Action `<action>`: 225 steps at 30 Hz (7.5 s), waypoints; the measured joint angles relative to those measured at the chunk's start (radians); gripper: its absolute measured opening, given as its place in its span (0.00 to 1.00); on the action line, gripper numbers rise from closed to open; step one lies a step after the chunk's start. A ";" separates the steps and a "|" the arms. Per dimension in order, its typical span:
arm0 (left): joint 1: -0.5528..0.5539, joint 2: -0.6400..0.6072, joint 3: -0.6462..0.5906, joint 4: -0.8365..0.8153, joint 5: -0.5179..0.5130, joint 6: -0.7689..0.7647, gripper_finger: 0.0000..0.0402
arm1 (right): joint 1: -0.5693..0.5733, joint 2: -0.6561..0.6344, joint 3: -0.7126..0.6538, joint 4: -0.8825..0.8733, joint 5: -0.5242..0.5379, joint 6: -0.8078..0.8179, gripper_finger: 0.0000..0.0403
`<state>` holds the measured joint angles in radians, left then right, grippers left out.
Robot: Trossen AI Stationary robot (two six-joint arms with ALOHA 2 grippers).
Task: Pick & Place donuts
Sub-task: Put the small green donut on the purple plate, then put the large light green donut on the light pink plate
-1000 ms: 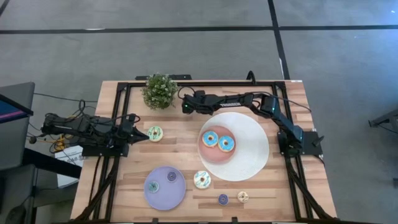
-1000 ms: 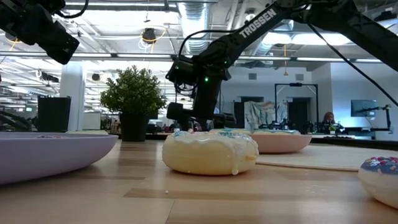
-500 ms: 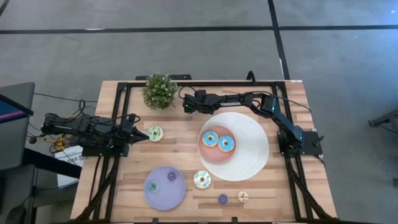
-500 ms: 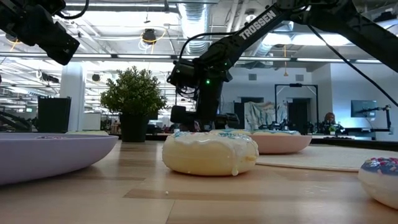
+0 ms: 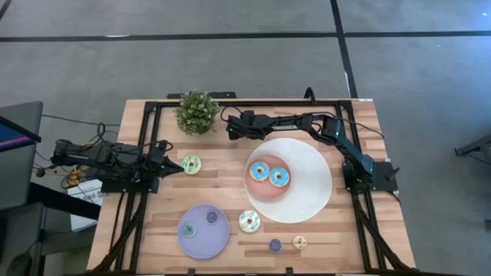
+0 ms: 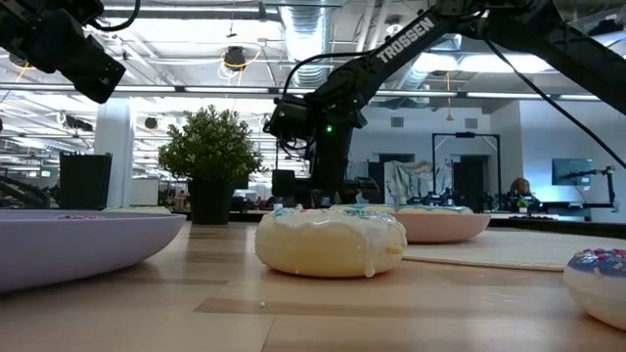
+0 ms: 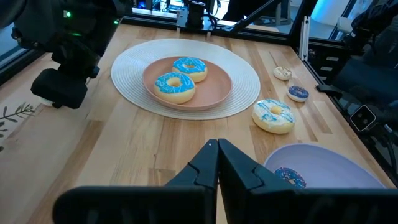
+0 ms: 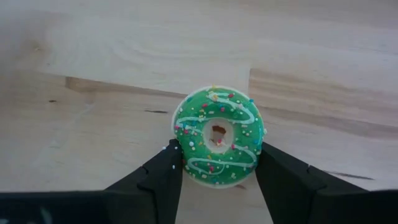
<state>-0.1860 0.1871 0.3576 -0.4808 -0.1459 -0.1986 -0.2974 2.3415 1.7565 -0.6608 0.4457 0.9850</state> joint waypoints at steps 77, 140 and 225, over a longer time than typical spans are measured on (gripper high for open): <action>0.000 0.000 0.000 0.000 0.035 0.013 0.00 | 0.605 0.243 0.406 0.304 -0.291 -0.409 0.50; 0.000 0.357 0.000 0.472 -0.251 -0.339 0.58 | 0.529 -1.309 -1.031 0.173 -0.366 -0.435 0.00; 0.347 1.434 0.526 -0.354 0.137 -0.431 0.49 | 0.413 -1.661 -1.222 0.090 -0.278 -0.303 0.00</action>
<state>0.1608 1.6207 0.8841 -0.8352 -0.0090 -0.6292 0.1154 0.6804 0.5346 -0.5713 0.1673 0.6815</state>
